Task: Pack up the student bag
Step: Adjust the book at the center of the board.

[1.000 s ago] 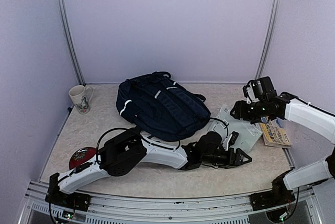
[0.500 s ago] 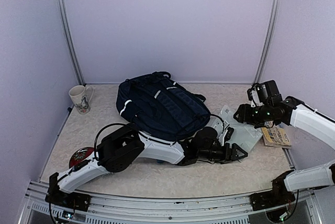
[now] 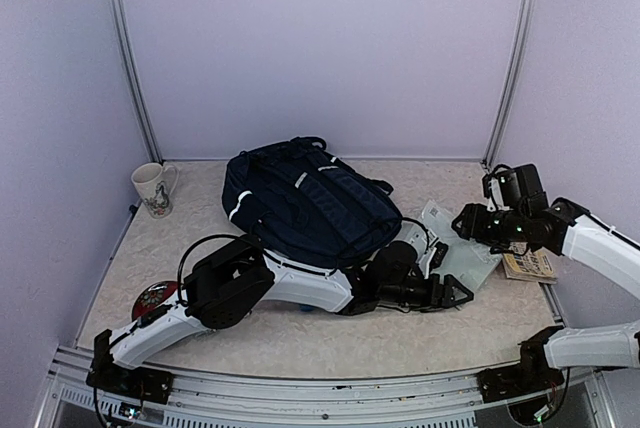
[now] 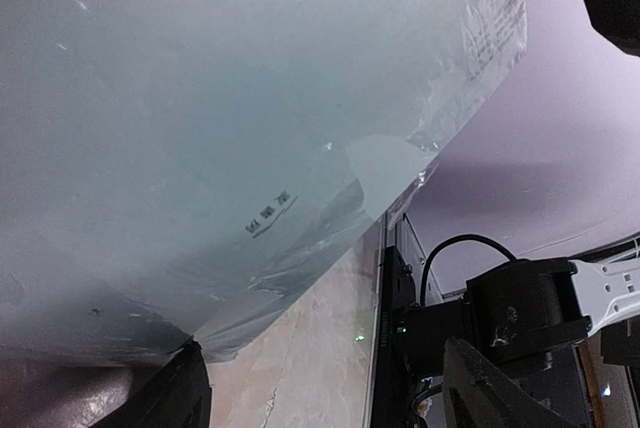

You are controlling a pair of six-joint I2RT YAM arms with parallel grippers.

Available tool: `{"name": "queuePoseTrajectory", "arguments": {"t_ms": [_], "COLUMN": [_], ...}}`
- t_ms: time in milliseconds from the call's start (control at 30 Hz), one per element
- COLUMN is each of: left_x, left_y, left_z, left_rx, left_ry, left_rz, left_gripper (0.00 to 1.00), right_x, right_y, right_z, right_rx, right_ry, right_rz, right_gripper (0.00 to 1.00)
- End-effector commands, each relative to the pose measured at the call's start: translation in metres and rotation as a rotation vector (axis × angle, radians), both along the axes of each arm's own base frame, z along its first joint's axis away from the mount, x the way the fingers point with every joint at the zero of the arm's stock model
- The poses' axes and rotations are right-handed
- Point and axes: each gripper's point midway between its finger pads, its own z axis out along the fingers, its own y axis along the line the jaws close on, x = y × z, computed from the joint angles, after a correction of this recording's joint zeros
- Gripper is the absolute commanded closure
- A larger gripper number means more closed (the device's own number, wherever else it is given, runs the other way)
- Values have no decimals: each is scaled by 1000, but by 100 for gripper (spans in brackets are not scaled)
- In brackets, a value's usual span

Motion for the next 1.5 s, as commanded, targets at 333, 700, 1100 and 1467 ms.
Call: {"name": "queuePoseTrajectory", "arguments": {"t_ms": [333, 700, 1100, 1467], "left_x": [31, 32, 31, 41], "left_y": [22, 22, 22, 42], "left_z": [-65, -67, -65, -42], "left_rx": [195, 196, 193, 186], "left_ry": [-8, -18, -24, -88], "left_rz": [106, 111, 102, 209], "left_gripper": [22, 21, 20, 17], "right_x": [-60, -61, -44, 25], "right_y": [-19, -30, -65, -95], "right_z": [-61, -68, -84, -72], "right_rx": [-32, -26, 77, -66], "right_ry": [271, 270, 233, 186], "right_rz": [-53, -124, -273, -152], "right_gripper": [37, 33, 22, 29]}}
